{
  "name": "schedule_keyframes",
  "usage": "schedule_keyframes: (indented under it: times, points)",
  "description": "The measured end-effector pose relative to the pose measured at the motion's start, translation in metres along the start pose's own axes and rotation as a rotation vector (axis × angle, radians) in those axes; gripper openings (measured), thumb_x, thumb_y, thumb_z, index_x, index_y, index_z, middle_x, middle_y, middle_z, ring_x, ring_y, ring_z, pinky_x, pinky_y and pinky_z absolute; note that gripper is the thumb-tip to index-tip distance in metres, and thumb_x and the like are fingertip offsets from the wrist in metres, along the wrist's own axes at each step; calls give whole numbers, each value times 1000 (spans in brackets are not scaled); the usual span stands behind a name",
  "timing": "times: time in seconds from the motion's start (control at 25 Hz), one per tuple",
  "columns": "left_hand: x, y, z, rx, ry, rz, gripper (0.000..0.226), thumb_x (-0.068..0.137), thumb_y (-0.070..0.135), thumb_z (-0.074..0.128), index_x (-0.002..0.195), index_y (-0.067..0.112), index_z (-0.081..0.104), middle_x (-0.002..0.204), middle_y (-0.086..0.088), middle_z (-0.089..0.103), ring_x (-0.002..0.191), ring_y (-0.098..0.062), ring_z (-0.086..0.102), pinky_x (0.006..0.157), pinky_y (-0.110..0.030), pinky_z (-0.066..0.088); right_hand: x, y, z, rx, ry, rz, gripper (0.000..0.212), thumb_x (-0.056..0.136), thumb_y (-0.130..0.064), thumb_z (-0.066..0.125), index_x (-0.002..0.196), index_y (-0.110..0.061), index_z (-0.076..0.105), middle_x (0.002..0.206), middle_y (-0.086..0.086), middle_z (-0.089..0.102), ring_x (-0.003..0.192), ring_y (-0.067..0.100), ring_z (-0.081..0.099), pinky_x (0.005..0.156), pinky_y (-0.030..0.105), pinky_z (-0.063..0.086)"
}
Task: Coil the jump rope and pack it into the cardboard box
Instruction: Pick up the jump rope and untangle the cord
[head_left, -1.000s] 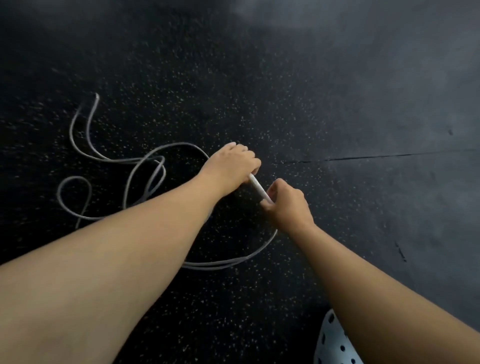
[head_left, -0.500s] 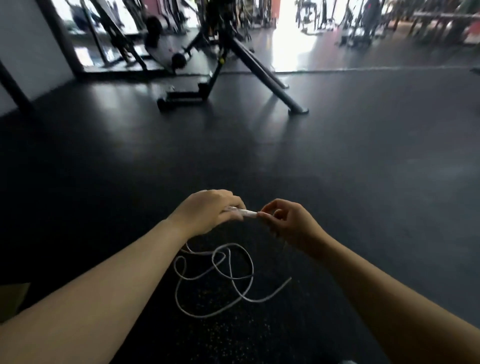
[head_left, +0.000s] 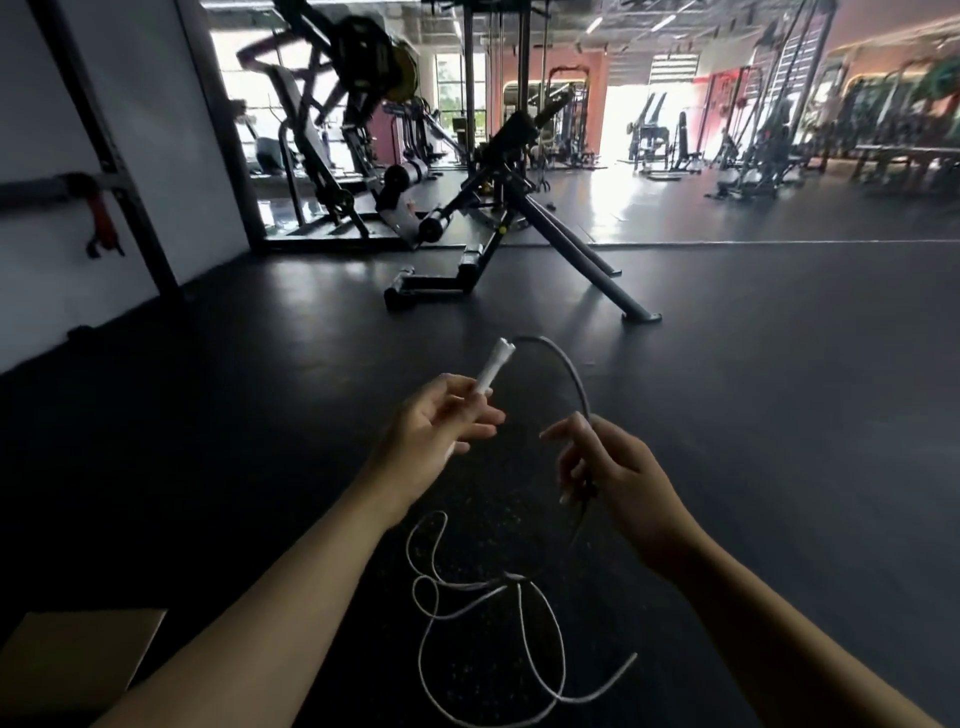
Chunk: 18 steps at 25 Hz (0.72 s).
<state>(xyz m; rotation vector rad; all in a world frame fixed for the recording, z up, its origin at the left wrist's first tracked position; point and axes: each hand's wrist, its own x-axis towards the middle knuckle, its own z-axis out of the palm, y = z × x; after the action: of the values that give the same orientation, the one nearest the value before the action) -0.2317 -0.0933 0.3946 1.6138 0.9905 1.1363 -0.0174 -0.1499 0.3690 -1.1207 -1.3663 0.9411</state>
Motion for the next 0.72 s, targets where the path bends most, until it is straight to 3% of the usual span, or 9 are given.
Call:
schedule_keyframes:
  times: [0.16, 0.32, 0.4, 0.48, 0.56, 0.64, 0.68, 0.72]
  points:
    - [7, -5, 31, -441, 1, -120, 17, 109, 35, 40, 119, 26, 51, 132, 5, 73, 130, -16, 63, 113, -46, 42, 0, 3, 14, -14, -140, 64, 42, 106, -44, 40, 114, -15, 69, 79, 16, 68, 67, 29, 64, 68, 46, 55]
    - [11, -4, 54, -748, 72, -185, 18, 111, 32, 38, 125, 23, 45, 135, 3, 68, 135, -19, 57, 104, -37, 50, 6, 6, 22, -2, -166, 39, 30, 100, -43, 54, 118, -20, 64, 91, 20, 71, 68, 25, 62, 69, 45, 54]
    - [15, -4, 56, -788, 88, -201, 16, 110, 30, 40, 121, 21, 45, 138, 0, 66, 136, -21, 56, 108, -42, 49, 9, 10, 23, -38, -159, -2, 23, 102, -36, 57, 121, -24, 64, 94, 15, 74, 68, 22, 60, 65, 41, 53]
    - [18, -9, 50, -636, 100, -191, 21, 108, 27, 47, 128, 23, 45, 144, -3, 62, 138, -21, 54, 116, -48, 42, 13, 13, 23, -96, -136, -43, 20, 105, -32, 56, 121, -28, 66, 87, 6, 73, 65, 14, 57, 61, 34, 49]
    - [18, -9, 35, -273, 226, -144, 63, 100, 25, 65, 151, 29, 29, 162, -8, 41, 142, -18, 47, 122, -45, 34, 19, 12, 21, -139, -124, -61, 20, 106, -32, 54, 120, -30, 69, 78, -3, 65, 63, 6, 54, 60, 27, 45]
    - [15, -3, 12, 213, 397, 12, 106, 85, 29, 81, 163, 31, 9, 173, -7, 12, 154, -20, 23, 124, -37, 17, 25, 8, 16, -217, -153, -69, 20, 106, -35, 53, 116, -32, 70, 73, -12, 61, 61, 1, 52, 59, 25, 43]
    - [15, 3, 0, 515, 382, 185, 106, 81, 36, 82, 163, 31, 16, 173, -3, 10, 158, -21, 11, 125, -35, 7, 28, 5, 14, -262, -183, -70, 19, 107, -34, 53, 114, -33, 71, 70, -15, 59, 60, 0, 50, 59, 25, 42]
    - [15, 13, -9, 803, 259, 356, 95, 80, 45, 79, 160, 33, 29, 172, 2, 17, 160, -20, 6, 126, -34, -2, 30, 2, 13, -305, -212, -70, 19, 107, -33, 53, 113, -33, 71, 69, -16, 57, 61, 0, 49, 59, 25, 42]
